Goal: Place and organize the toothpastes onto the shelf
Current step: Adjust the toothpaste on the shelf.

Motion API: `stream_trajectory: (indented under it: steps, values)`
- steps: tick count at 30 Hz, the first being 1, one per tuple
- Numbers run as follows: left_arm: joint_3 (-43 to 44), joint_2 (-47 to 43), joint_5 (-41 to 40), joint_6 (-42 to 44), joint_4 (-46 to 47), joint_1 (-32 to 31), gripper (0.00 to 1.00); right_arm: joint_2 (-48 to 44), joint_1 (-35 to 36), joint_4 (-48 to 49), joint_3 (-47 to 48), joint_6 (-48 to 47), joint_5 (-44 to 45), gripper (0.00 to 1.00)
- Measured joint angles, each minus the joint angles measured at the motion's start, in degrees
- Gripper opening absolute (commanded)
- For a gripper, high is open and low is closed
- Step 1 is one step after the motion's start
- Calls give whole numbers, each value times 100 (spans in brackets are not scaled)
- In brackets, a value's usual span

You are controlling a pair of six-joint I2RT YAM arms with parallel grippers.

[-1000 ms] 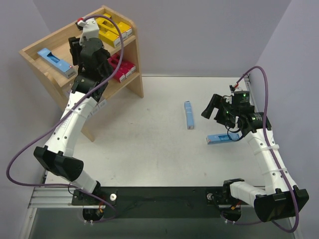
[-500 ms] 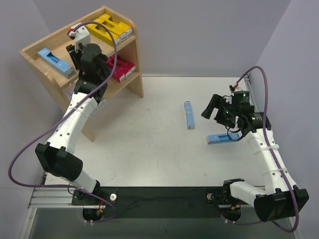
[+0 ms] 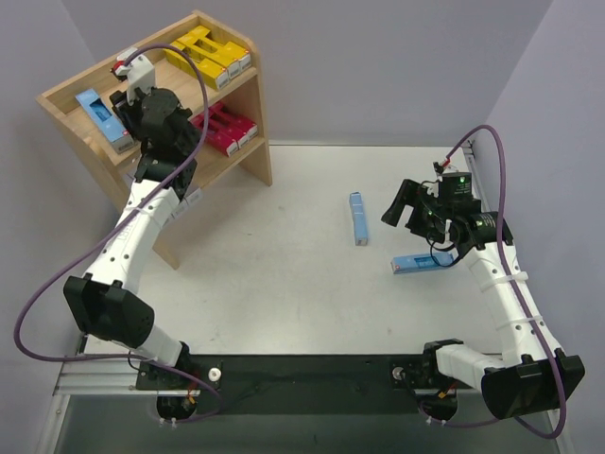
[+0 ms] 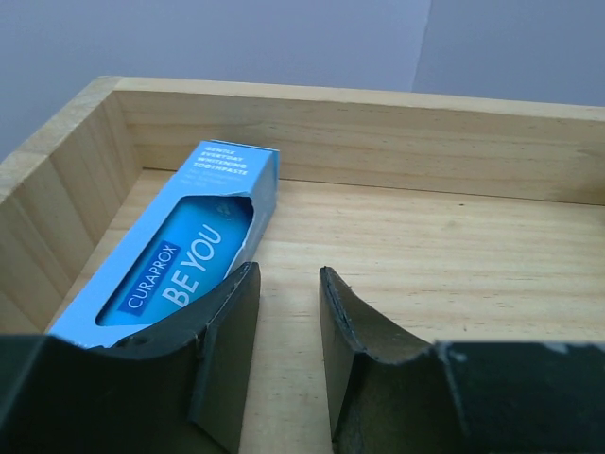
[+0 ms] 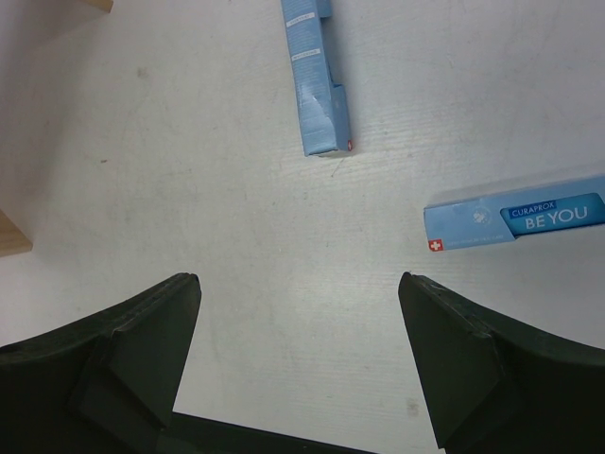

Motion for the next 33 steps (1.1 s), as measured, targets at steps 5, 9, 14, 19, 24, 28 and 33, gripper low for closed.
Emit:
stream_trajectory:
  steps: [5, 9, 14, 19, 24, 28, 33]
  values:
    - [-232, -223, -4, 44, 15, 85, 42, 11, 0, 0, 0, -26, 0, 90]
    - [-334, -337, -50, 127, 11, 177, 42, 35, 0, 0, 2, -42, -4, 90]
    - [-361, -361, -31, 179, 20, 262, 42, 55, 0, 0, 2, -44, -31, 90]
    - [-358, -361, 28, 184, 24, 267, 54, 59, 0, 0, 0, -44, -48, 90]
    - [-352, -354, 260, 162, 20, 238, 64, 59, 0, -2, 0, -44, -46, 90]
    - [-345, -354, 372, 227, 24, 151, 72, 57, 0, 0, 0, -44, -46, 90]
    - [-313, -356, 221, 850, 201, -203, 76, 52, 0, -2, 0, -42, -44, 90]
